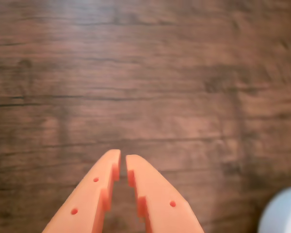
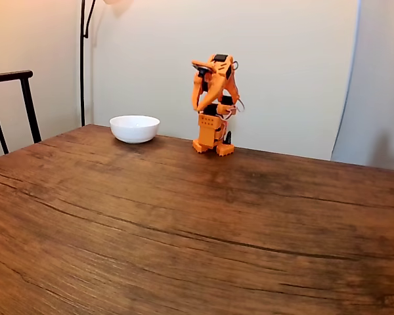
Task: Grasp the cube and drop it in the bowl
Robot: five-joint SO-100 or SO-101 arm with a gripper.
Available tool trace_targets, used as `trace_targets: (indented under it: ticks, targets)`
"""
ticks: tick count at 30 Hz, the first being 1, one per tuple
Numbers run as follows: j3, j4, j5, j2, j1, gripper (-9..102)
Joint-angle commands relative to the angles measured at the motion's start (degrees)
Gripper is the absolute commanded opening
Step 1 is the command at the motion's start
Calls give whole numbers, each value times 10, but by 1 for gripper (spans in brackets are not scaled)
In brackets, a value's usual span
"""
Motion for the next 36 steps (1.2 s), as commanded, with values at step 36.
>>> trace_targets:
  ticks: [36]
  targets:
    - [337,-244,-61,1,-159,-1]
